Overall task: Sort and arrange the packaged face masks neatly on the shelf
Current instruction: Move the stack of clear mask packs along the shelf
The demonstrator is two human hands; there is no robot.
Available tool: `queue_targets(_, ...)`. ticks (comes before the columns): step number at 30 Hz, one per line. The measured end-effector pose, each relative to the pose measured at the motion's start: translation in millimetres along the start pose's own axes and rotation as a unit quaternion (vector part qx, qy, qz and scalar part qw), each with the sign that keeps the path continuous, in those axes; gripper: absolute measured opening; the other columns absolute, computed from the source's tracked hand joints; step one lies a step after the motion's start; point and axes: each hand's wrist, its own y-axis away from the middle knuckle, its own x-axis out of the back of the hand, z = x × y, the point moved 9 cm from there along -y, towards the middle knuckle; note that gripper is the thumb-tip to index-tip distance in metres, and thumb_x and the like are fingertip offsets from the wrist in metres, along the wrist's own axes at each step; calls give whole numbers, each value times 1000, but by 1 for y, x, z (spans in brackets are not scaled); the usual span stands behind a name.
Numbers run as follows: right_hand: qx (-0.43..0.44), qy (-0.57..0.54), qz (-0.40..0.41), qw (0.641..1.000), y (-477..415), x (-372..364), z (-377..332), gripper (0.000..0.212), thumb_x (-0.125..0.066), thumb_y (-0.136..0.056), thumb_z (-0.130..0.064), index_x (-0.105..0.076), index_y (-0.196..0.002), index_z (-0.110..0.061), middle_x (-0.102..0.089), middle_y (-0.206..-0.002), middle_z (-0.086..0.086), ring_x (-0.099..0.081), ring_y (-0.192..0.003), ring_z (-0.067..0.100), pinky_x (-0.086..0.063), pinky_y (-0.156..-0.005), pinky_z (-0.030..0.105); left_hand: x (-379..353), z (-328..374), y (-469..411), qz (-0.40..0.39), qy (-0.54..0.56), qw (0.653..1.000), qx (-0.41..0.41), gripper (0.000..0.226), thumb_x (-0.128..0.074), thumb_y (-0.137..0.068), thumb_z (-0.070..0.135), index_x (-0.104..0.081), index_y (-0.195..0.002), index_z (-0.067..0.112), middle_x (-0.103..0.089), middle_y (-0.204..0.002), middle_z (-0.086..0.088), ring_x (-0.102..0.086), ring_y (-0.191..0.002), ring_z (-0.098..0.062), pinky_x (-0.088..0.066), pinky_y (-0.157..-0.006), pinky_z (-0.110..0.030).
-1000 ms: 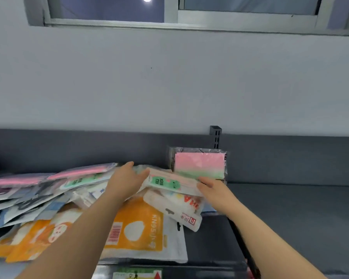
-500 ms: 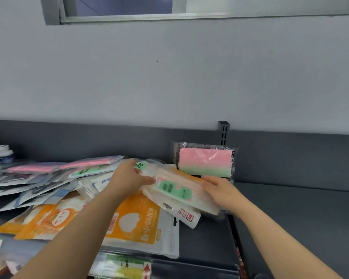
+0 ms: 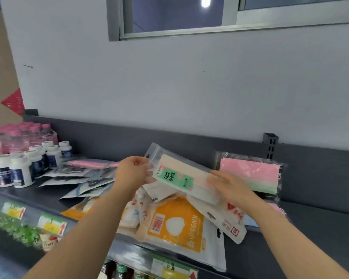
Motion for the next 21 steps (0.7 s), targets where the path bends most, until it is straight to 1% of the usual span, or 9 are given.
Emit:
queue_targets(2,7,-4,6,1000,-14,-14,-15,45,-49,-97,-47,-48,-139,-32,-49,-132,-12,-48,-98,1,-34,-60,8,17,-11,-17,7,48,998,30,21,-50,-96,0,-62,-110,9,-70,-93,-10,-73,-70,-26,-62,-73,-44)
queue_targets(4,10,-19,8,1000,-26,-29,-29,42,-48,-97,-47,-50,-136,-34,-50,-136,-12,-46,-105,5,-38,-72,14,29,-19,-36,8,84,995,46,18,-50,-96,-1,-60,-111,5,-69,-91,-13,-72,-73,-29,-62,-70,-41)
queue_targets(6,16,-22,12,1000,-40,-42,-42,41,-47,-98,-44,-51,-137,-34,-49,-138,-12,-44,-111,5,-35,-89,22,38,-26,-58,3,87,995,52,15,-53,-97,3,-61,-109,2,-67,-93,-13,-70,-78,-29,-61,-75,-40)
queue_targets(9,14,-15,26,999,-61,-58,-63,40,-46,-99,-39,-52,-137,-31,-49,-140,-12,-44,-119,7,-31,-94,24,52,-34,-91,-10,49,998,44,14,-56,-95,3,-67,-103,4,-67,-92,-13,-65,-76,-24,-56,-73,-36)
queue_targets(10,17,-9,27,999,-68,-64,-70,39,-46,-99,-37,-53,-137,-30,-49,-141,-11,-44,-122,8,-31,-95,23,58,-36,-103,-9,28,999,37,15,-57,-94,4,-67,-105,5,-67,-97,-13,-65,-78,-25,-57,-74,-37)
queue_targets(13,28,41,2,999,-86,-88,-88,41,-46,-100,-36,-51,-139,-27,-48,-144,-10,-43,-128,9,-29,-96,20,72,-37,-137,-17,-59,998,7,44,-59,-93,11,-53,-136,6,-61,-127,-11,-64,-98,-28,-55,-90,-43)
queue_targets(16,28,100,-42,994,-101,-115,-95,49,-50,-97,-43,-46,-142,-27,-44,-147,-10,-41,-133,11,-29,-101,21,74,-43,-161,-52,-158,986,-12,58,-61,-94,26,-43,-144,4,-50,-144,-11,-55,-121,-30,-42,-103,-37)
queue_targets(19,-11,195,-42,980,-117,-129,-92,51,-46,-95,-50,-43,-143,-34,-42,-149,-9,-37,-137,18,-20,-117,42,66,-59,-175,-113,-183,976,32,62,-61,-91,45,-50,-135,4,-56,-133,-11,-55,-109,-29,-43,-88,-34)
queue_targets(21,-37,255,-27,966,-125,-132,-88,48,-41,-94,-52,-44,-141,-39,-44,-147,-12,-36,-138,20,-9,-118,52,61,-68,-181,-146,-202,966,65,71,-60,-89,53,-47,-137,3,-55,-129,-11,-54,-109,-31,-40,-84,-33)
